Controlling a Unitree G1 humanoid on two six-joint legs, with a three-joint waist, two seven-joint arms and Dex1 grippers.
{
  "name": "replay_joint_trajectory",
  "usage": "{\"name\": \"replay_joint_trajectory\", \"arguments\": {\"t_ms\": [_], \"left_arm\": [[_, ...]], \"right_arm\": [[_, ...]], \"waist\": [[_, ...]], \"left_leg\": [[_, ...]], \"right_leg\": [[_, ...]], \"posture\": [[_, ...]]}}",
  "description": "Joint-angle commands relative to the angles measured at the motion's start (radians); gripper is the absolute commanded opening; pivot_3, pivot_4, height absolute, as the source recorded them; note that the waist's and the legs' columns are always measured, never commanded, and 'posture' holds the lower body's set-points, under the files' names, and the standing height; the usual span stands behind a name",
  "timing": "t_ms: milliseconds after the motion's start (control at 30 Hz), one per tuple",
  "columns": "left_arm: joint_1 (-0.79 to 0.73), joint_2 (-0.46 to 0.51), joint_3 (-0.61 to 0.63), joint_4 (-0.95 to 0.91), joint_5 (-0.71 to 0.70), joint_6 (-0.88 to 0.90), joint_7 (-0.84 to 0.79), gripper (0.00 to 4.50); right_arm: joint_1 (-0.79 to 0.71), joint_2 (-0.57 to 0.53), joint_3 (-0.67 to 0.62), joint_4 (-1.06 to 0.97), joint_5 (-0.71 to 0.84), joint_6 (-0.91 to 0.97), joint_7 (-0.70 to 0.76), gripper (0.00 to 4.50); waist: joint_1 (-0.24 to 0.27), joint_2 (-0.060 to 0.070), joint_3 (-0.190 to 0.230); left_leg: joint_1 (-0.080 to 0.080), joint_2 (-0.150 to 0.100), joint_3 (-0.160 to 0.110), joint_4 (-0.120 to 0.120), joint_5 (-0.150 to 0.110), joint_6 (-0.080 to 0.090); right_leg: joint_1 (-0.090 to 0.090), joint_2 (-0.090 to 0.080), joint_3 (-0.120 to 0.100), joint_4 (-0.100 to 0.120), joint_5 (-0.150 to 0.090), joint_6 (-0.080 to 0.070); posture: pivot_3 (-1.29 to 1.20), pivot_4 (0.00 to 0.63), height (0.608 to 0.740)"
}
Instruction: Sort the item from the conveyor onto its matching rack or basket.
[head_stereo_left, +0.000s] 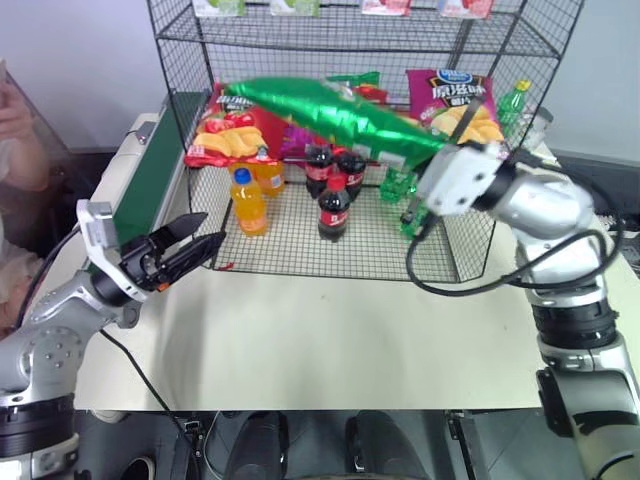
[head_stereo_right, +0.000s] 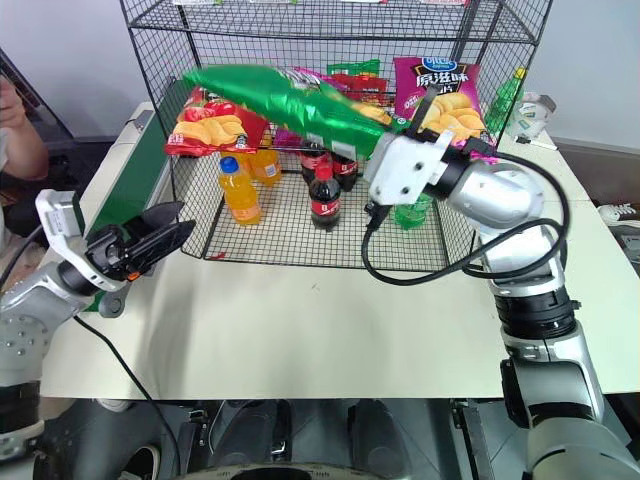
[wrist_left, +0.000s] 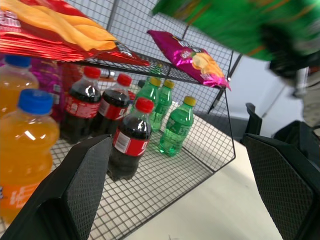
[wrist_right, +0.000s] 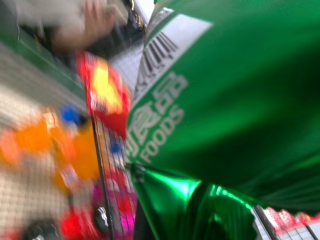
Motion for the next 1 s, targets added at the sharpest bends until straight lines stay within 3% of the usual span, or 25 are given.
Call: {"name": "replay_joint_trajectory", "arguments": {"t_ms": [33, 100, 300, 533, 667, 767, 1000], "left_arm": [[-0.008, -0.013, -0.003, -0.02, 0.028, -0.031, 0.001, 4.46], [0.002, -0.02, -0.005, -0.037, 0.035, -0.029, 0.009, 4.46], [0.033, -0.038, 0.003, -0.076, 0.031, -0.014, 0.04, 4.46], [0.054, -0.048, 0.005, -0.103, 0.04, -0.025, 0.058, 4.46], [0.065, -0.057, 0.01, -0.115, 0.127, -0.129, 0.055, 4.46], [0.074, -0.059, 0.0, -0.114, 0.194, -0.199, 0.051, 4.46], [0.096, -0.069, 0.003, -0.123, 0.201, -0.221, 0.052, 4.46]], "right_arm": [[-0.092, -0.036, 0.055, 0.108, -0.344, -0.099, -0.249, 0.0], [-0.124, -0.025, 0.107, 0.162, -0.488, -0.052, -0.34, 0.0], [-0.179, 0.065, 0.159, 0.266, -0.655, 0.098, -0.492, 0.0], [-0.284, 0.144, 0.183, 0.439, -0.642, 0.188, -0.523, 0.0], [-0.318, 0.17, 0.196, 0.498, -0.642, 0.241, -0.516, 0.0], [-0.317, 0.191, 0.201, 0.511, -0.623, 0.254, -0.504, 0.0], [-0.258, 0.195, 0.197, 0.417, -0.582, 0.306, -0.439, 0.0]], "waist": [[-0.004, 0.0, 0.0], [-0.009, 0.0, 0.0], [-0.009, 0.0, 0.0], [-0.007, 0.0, 0.0], [-0.009, 0.0, 0.0], [-0.009, 0.0, 0.0], [-0.009, 0.0, 0.0]], "left_leg": [[0.0, 0.0, 0.001, 0.0, 0.0, 0.0], [-0.002, 0.0, 0.001, 0.0, 0.004, -0.008], [-0.003, 0.002, 0.002, -0.002, 0.006, -0.01], [-0.003, 0.001, 0.003, -0.002, 0.006, -0.01], [-0.003, 0.001, 0.003, -0.002, 0.006, -0.01], [-0.003, 0.001, 0.003, -0.002, 0.006, -0.01], [-0.003, 0.001, 0.003, -0.002, 0.003, -0.006]], "right_leg": [[-0.001, 0.0, 0.001, 0.001, 0.0, 0.0], [-0.005, 0.001, 0.001, 0.002, 0.0, 0.0], [-0.008, 0.003, 0.005, 0.004, 0.0, 0.0], [-0.007, 0.002, 0.005, 0.004, 0.0, 0.0], [-0.007, 0.002, 0.005, 0.004, 0.0, 0.0], [-0.007, 0.002, 0.005, 0.004, 0.0, 0.0], [-0.007, 0.002, 0.004, 0.004, 0.0, 0.0]], "posture": [[0.0, 0.15, 0.739], [0.0, 0.15, 0.739], [0.0, 0.15, 0.739], [0.0, 0.15, 0.739], [0.0, 0.15, 0.739], [0.0, 0.15, 0.739], [0.0, 0.15, 0.739]]}}
